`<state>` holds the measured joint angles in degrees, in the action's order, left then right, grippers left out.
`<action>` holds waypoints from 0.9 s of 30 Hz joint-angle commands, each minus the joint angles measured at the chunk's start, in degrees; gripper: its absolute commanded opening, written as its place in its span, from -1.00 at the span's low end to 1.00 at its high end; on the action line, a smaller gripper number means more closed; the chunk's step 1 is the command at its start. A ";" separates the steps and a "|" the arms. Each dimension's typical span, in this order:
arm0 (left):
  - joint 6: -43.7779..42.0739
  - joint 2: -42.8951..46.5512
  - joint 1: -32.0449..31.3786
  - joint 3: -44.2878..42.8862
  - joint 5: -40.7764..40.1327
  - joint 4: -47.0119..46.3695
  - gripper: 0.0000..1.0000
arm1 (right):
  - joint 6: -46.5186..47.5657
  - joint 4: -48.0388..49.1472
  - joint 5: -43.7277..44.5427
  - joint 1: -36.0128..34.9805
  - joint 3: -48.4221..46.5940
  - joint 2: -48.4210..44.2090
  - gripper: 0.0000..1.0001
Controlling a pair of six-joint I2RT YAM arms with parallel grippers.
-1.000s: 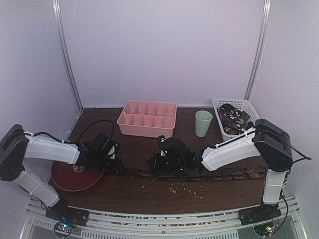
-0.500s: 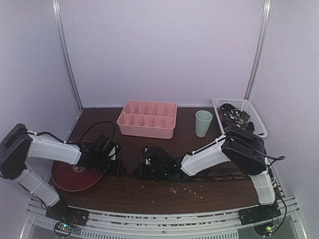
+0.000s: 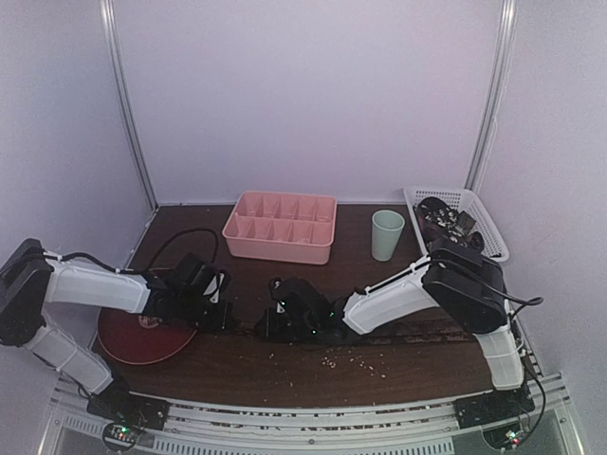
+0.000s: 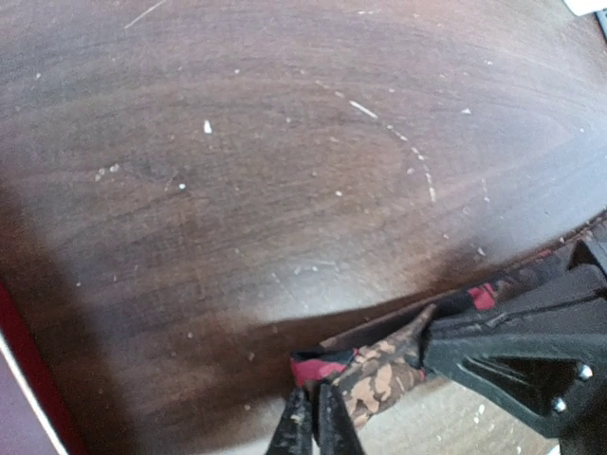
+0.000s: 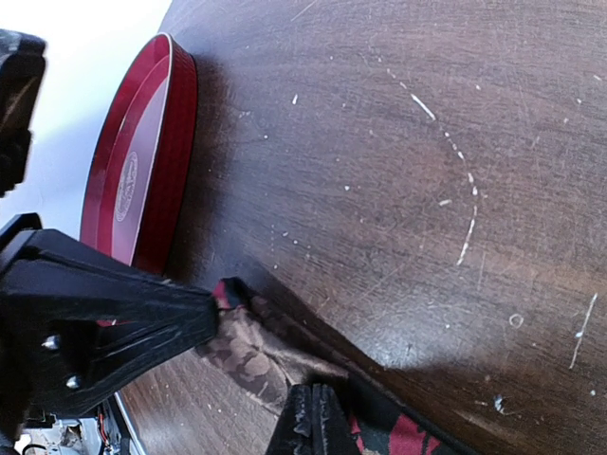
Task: Roll the ties
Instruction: Roll the tie at the center of the board.
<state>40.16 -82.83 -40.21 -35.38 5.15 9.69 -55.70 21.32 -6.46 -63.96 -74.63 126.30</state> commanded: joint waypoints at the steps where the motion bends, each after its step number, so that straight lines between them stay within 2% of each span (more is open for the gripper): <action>1: 0.60 3.44 0.40 -1.80 -3.82 3.94 -0.88 | 0.00 -5.25 2.25 -0.03 1.98 0.75 -1.00; 4: 0.44 2.99 0.40 -2.01 -7.95 6.52 -0.90 | 0.05 -5.04 2.31 -0.07 2.29 0.54 -1.00; 8: 0.29 1.53 0.46 -1.92 -8.93 7.34 -1.00 | 0.05 -4.97 2.33 -0.08 2.38 0.35 -1.00; 19: -0.77 -2.76 0.44 -0.66 -1.31 0.55 -1.00 | -0.19 -4.57 2.64 -0.04 2.95 -0.16 -1.00; 27: 0.84 -0.79 0.39 1.16 5.11 -5.41 -1.00 | -0.46 -3.89 2.68 -0.03 3.48 -0.41 -1.00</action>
<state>40.18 -84.82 -40.12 -35.20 5.32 9.78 -55.90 22.83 -5.78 -63.99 -73.41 125.99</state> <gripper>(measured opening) 0.003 0.009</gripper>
